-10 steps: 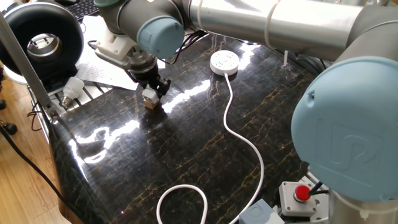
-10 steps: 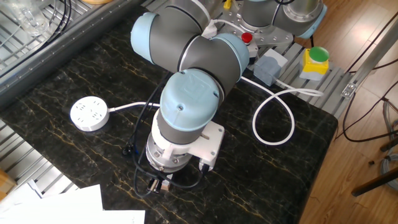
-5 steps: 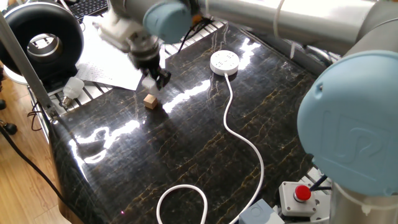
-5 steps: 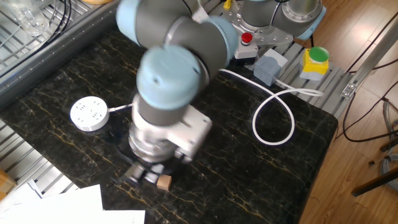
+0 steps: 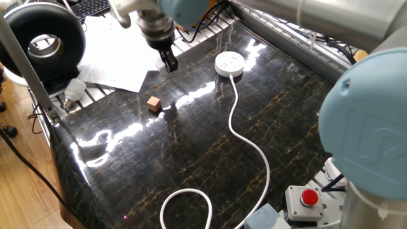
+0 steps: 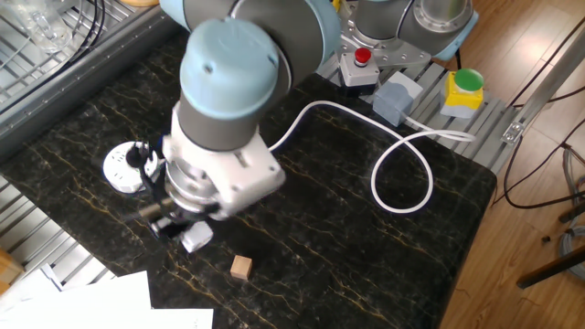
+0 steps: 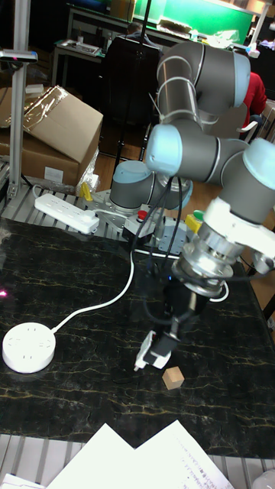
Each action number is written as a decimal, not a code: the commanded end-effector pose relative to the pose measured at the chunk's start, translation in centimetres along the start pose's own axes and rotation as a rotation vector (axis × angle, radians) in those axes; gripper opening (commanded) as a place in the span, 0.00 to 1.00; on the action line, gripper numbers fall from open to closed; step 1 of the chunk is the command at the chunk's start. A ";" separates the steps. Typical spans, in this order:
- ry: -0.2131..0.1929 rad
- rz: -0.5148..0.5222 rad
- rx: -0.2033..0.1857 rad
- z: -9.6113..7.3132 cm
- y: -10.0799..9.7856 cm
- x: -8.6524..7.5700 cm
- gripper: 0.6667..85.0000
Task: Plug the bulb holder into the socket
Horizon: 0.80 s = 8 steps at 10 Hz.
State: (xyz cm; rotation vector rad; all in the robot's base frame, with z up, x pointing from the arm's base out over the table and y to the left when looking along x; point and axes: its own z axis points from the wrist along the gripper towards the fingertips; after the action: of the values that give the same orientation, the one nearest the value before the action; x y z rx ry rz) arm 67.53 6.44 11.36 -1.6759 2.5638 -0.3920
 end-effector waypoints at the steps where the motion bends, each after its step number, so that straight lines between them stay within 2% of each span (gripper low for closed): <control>1: -0.106 0.481 -0.018 -1.1 -0.4 -2.9 0.01; 2: -0.123 0.626 -0.013 -1.1 -0.8 -3.2 0.01; 3: -0.145 0.792 -0.031 -1.2 -0.9 -3.8 0.01; 4: -0.145 0.899 -0.034 -1.2 -1.0 -3.8 0.01; 5: -0.163 0.984 -0.026 -1.3 -1.5 -4.0 0.01; 6: -0.169 1.006 -0.028 -1.3 -1.6 -4.1 0.01; 7: -0.145 0.985 -0.029 -1.2 -1.2 -3.6 0.01; 8: -0.158 0.981 -0.076 -1.3 -0.4 -4.4 0.01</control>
State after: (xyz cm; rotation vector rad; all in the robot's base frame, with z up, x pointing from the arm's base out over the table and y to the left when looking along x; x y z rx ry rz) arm 69.67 9.43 12.28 -0.4401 2.8503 -0.1737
